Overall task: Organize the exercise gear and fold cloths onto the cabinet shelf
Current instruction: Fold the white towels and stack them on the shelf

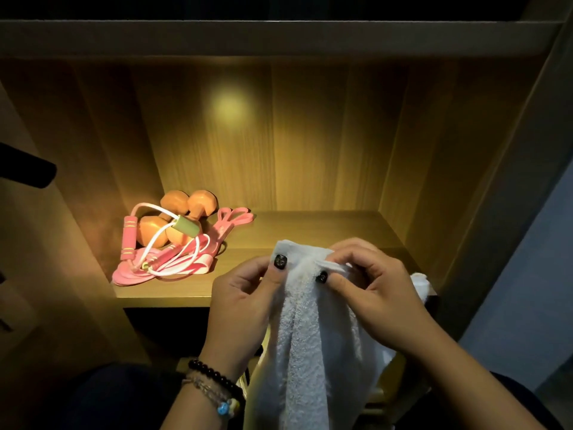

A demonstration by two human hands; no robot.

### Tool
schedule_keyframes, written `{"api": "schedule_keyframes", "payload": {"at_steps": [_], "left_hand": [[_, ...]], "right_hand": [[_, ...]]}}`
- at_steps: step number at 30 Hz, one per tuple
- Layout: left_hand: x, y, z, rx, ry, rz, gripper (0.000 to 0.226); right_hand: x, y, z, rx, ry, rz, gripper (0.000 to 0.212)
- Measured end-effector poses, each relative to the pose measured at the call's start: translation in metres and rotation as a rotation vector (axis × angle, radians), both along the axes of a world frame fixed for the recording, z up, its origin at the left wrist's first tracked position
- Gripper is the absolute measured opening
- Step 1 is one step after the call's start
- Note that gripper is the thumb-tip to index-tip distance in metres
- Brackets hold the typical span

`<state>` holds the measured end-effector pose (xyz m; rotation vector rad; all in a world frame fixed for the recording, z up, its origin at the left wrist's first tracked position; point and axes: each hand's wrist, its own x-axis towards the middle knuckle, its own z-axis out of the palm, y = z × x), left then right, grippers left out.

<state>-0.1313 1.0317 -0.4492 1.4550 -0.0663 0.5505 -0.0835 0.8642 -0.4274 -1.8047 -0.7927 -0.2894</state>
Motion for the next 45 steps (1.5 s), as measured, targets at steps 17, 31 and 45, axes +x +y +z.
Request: {"api": "schedule_keyframes", "payload": {"at_steps": [17,31,45], "left_hand": [[0.0,-0.027,0.0,0.014,-0.022,-0.073,0.021],[0.024,-0.035,0.013,0.463,-0.031,-0.016,0.029],[0.073,-0.007,0.043,0.083,0.036,0.011,0.024]], "right_hand": [[-0.01,-0.005,-0.001,0.092,-0.032,-0.185,0.01],[0.017,-0.024,0.016,0.052,0.113,-0.063,0.007],[0.035,-0.061,-0.023,-0.696,-0.286,0.129,0.023]]}}
